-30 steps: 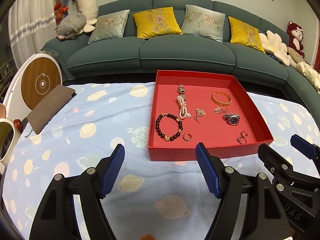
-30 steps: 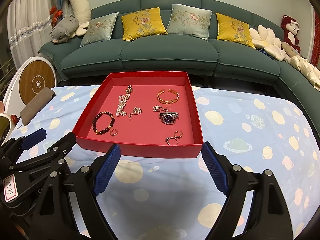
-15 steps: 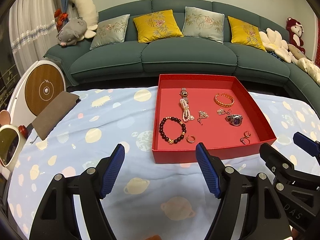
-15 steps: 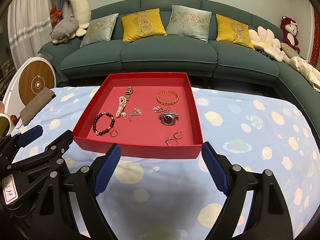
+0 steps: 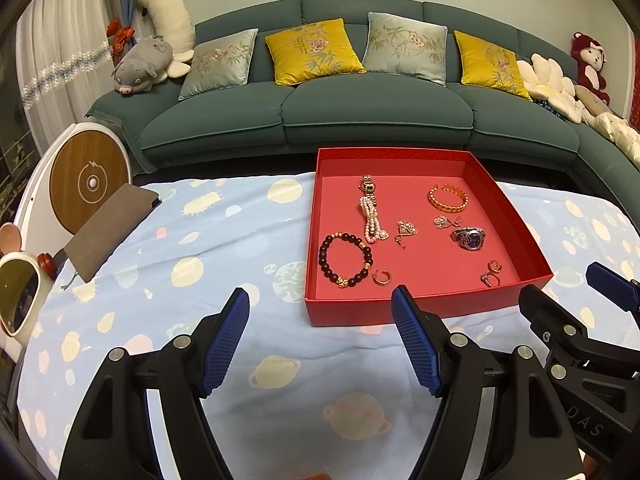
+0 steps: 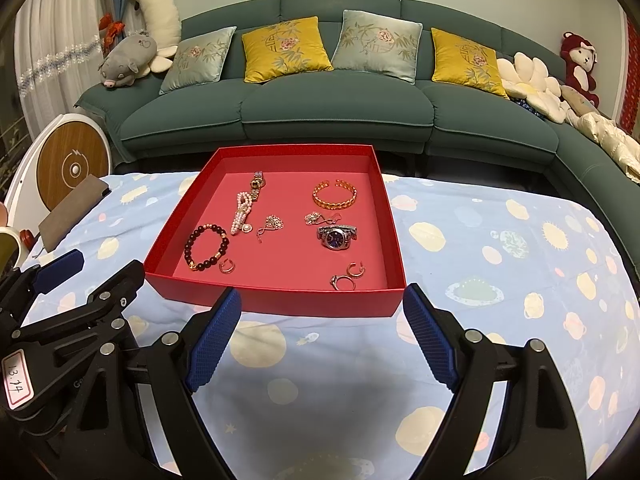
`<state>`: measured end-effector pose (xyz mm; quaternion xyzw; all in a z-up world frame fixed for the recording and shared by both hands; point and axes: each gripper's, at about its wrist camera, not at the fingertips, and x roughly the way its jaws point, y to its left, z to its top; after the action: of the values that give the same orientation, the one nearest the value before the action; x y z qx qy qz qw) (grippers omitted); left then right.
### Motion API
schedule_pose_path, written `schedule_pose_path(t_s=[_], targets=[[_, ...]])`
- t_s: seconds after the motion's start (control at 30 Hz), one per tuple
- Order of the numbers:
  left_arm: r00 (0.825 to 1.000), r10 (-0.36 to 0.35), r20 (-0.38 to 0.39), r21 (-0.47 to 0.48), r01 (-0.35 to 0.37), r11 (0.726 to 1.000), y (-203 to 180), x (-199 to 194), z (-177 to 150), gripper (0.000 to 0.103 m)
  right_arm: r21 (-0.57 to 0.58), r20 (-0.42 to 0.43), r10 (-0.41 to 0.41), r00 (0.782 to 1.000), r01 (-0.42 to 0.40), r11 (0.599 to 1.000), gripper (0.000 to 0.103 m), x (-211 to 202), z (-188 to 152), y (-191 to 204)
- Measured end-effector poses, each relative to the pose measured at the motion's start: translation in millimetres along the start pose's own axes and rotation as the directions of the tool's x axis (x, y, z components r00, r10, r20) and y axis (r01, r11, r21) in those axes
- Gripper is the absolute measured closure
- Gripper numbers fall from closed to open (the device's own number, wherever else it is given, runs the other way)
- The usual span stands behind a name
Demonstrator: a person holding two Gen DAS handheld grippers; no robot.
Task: Organize jewelry
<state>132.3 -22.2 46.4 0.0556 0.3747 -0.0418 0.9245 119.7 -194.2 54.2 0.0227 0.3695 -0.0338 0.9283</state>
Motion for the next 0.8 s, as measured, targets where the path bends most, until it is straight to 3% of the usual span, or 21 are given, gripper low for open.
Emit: schedule_pose_path(t_s=[0.63, 0.8], targets=[[1.0, 0.019, 0.008, 0.007, -0.019, 1.0, -1.0, -0.6, -2.4, 0.032, 0.007, -0.002, -0.001, 1.0, 0.001, 1.0, 0.022, 0.6, -1.2, 1.1], [1.0, 0.01, 0.008, -0.006, -0.01, 1.0, 0.9, -0.3, -0.9, 0.033, 0.025, 0.007, -0.013, 1.0, 0.013, 1.0, 0.019, 0.2, -2.0, -0.1]])
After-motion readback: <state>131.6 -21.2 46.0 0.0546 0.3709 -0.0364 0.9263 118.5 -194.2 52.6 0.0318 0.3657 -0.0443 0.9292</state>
